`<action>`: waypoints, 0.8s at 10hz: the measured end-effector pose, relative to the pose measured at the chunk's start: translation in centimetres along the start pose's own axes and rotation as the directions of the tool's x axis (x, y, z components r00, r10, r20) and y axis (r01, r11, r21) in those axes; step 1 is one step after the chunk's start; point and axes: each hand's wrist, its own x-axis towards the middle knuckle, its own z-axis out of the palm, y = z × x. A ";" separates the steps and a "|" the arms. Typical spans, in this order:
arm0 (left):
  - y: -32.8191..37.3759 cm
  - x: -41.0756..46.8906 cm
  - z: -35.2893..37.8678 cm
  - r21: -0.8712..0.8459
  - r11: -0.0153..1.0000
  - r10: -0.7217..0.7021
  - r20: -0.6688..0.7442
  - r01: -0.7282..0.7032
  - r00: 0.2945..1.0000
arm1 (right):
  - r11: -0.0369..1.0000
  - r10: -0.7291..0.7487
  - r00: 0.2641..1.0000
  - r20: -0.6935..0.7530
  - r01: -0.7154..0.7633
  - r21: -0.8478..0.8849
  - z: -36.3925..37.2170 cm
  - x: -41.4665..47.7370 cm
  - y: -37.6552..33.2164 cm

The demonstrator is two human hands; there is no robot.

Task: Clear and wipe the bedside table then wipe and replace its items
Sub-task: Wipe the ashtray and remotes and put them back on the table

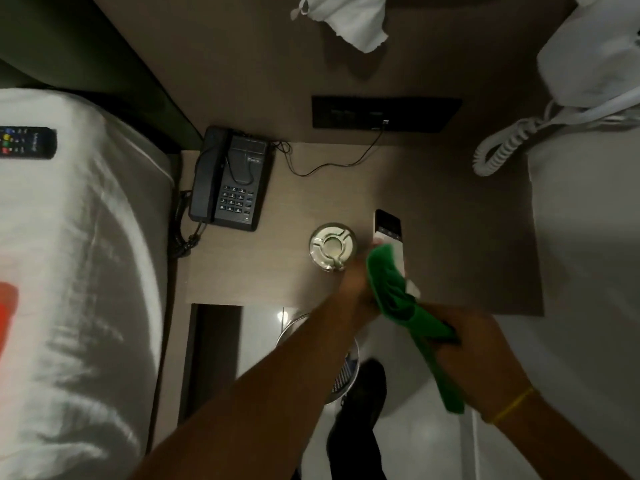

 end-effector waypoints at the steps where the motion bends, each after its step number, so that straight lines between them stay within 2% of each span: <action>1: -2.1 5.9 1.7 0.070 0.996 0.056 0.020 -0.057 0.998 | 0.990 0.139 0.990 0.020 -0.139 0.002 -0.6 -1.2 3.5; 2: -2.9 8.7 2.4 0.320 0.942 0.120 -0.055 -0.097 0.991 | 0.983 0.184 0.981 0.065 -0.185 0.010 -0.1 -2.4 6.1; 3: -4.2 14.0 2.2 0.462 0.874 0.232 -0.125 -0.150 0.965 | 0.972 0.232 0.963 0.134 -0.235 0.009 1.1 -3.0 8.2; 4: -3.2 12.8 2.2 0.707 0.694 0.367 -0.187 -0.134 0.911 | 0.969 0.249 0.950 0.189 -0.243 -0.055 2.6 -3.2 9.7; 5: -2.1 10.3 2.2 0.917 0.391 0.431 -0.106 -0.079 0.896 | 0.962 0.272 0.934 0.232 -0.258 -0.093 3.8 -3.3 9.5; 6: -2.1 10.3 1.6 0.975 0.220 0.405 -0.068 -0.026 0.912 | 0.954 0.292 0.922 0.253 -0.264 -0.140 4.9 -3.1 8.8; 7: -1.5 9.7 0.7 0.993 0.114 0.408 -0.031 -0.017 0.912 | 0.962 0.265 0.926 0.268 -0.232 -0.147 5.6 -2.8 8.1; 8: -0.3 8.0 -1.0 0.984 0.157 0.425 0.008 -0.083 0.905 | 0.963 0.269 0.925 0.267 -0.252 -0.097 5.9 -2.5 6.5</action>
